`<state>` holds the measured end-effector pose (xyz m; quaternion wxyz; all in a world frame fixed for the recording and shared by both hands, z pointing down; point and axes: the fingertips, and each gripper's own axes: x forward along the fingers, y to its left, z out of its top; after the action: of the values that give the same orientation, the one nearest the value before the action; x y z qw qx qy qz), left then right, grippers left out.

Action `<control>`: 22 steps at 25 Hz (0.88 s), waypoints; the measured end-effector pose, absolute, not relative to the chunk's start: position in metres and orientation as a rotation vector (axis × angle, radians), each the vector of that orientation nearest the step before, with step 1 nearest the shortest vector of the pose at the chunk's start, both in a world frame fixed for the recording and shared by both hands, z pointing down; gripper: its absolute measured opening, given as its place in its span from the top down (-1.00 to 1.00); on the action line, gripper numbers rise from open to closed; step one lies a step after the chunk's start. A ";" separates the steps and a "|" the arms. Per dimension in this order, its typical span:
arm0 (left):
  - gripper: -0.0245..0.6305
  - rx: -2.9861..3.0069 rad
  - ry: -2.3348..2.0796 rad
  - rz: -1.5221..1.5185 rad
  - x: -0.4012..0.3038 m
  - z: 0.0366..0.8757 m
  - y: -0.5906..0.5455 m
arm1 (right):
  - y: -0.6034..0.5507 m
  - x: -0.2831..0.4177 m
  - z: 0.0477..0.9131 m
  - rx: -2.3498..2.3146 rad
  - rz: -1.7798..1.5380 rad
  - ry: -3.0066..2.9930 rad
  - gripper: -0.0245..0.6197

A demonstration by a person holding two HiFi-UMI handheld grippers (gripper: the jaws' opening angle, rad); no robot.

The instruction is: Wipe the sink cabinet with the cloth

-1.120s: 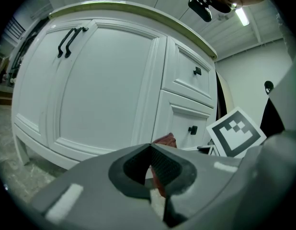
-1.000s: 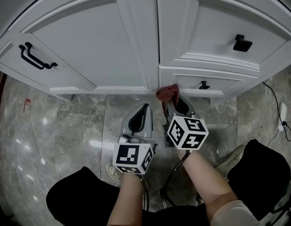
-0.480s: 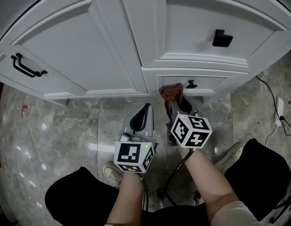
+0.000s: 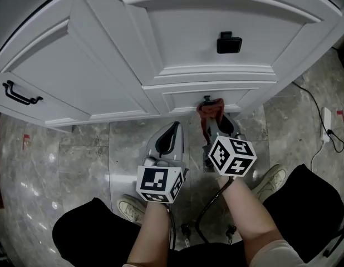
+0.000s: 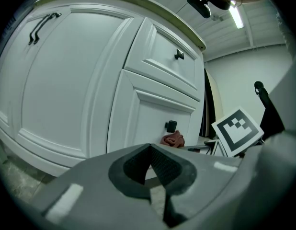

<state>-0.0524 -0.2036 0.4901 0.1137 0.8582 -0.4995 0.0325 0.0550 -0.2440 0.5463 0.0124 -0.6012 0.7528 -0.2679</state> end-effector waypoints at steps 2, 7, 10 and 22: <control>0.92 2.525 -1.450 0.099 -0.044 0.491 -0.204 | -0.244 0.068 0.546 -1.894 -0.833 2.324 0.65; 0.92 2.540 -1.420 0.101 -0.023 0.491 -0.206 | -0.242 0.098 0.547 -1.949 -0.825 2.275 0.65; 0.92 2.546 -1.411 0.099 -0.012 0.491 -0.209 | -0.241 0.116 0.548 -2.009 -0.813 2.251 0.65; 0.92 2.587 -1.356 0.099 0.023 0.484 -0.214 | -0.232 0.180 0.562 -2.227 -0.881 2.111 0.66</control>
<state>0.0228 -0.2136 0.4836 0.1094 0.8798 -0.4613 0.0337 0.1799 -0.2317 0.5623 -0.0255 -0.6974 0.6609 -0.2758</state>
